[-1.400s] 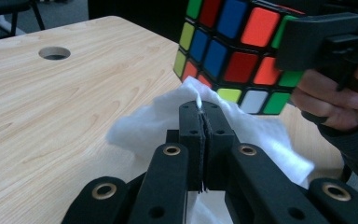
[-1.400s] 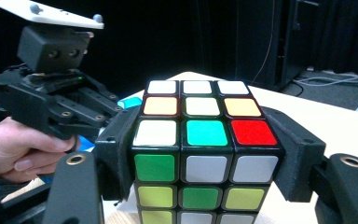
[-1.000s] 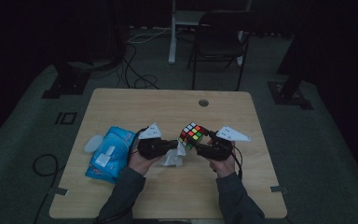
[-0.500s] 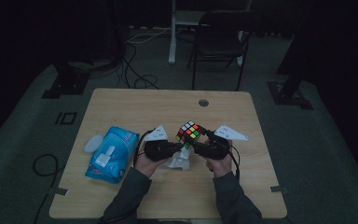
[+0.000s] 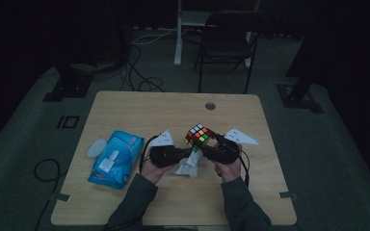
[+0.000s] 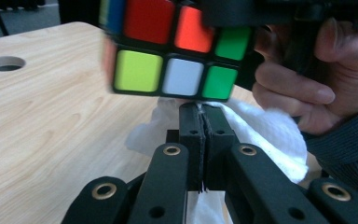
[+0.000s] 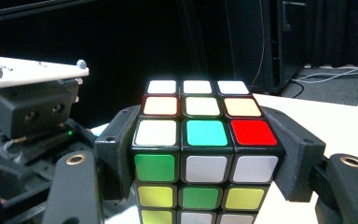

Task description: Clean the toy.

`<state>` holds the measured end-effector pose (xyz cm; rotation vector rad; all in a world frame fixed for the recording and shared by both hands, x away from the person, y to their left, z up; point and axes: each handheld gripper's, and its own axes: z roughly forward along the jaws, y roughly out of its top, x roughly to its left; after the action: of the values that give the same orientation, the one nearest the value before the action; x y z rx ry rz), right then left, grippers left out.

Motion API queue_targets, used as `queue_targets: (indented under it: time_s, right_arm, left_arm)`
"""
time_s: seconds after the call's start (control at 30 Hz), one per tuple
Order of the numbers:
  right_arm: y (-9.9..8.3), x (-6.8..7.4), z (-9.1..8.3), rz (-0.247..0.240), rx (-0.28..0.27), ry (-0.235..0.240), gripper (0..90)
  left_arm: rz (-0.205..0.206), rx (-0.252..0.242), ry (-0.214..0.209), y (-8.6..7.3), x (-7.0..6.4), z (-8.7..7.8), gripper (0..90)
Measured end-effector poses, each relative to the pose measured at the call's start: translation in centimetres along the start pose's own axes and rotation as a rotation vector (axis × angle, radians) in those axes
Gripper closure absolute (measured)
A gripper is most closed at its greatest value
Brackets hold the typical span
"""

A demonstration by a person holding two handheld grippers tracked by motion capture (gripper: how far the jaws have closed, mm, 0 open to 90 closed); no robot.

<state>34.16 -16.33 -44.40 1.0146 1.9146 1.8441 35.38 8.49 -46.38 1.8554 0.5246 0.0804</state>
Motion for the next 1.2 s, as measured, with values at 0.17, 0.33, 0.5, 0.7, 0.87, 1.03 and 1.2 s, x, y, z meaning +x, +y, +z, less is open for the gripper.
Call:
queue_targets:
  time_s: [0.17, 0.33, 0.5, 0.7, 0.87, 1.03, 1.2]
  right_arm:
    - [-0.1, -0.2, -0.3, 0.010, -0.001, -0.002, 34.1]
    - [-0.1, -0.2, -0.6, 0.020, -0.009, 0.005, 34.1]
    - [-0.2, -0.2, -0.6, 0.029, -0.016, 0.018, 34.1]
    - [-0.3, -0.2, -0.3, 0.071, -0.027, 0.045, 34.1]
    - [-0.3, 0.1, 0.0, 0.078, -0.035, 0.053, 34.1]
    - [-0.2, -0.2, 0.1, 0.099, -0.045, 0.049, 34.1]
    - [-0.3, -0.5, 0.1, 0.086, -0.033, 0.008, 34.1]
  left_arm:
    - [-0.006, -0.011, 0.017, 0.1, 0.4, -0.4, 89.1]
    - [-0.027, -0.035, 0.045, 0.1, 1.1, -1.0, 89.2]
    - [-0.048, -0.054, 0.066, 0.1, 1.7, -1.3, 89.1]
    - [-0.055, -0.058, 0.066, 0.0, 1.8, -0.9, 89.1]
    - [-0.048, -0.051, 0.058, 0.0, 1.5, -0.1, 89.1]
    - [-0.024, -0.030, 0.021, 0.2, 0.5, 1.0, 89.1]
    - [-0.004, -0.009, 0.006, 0.1, -0.1, 1.5, 89.1]
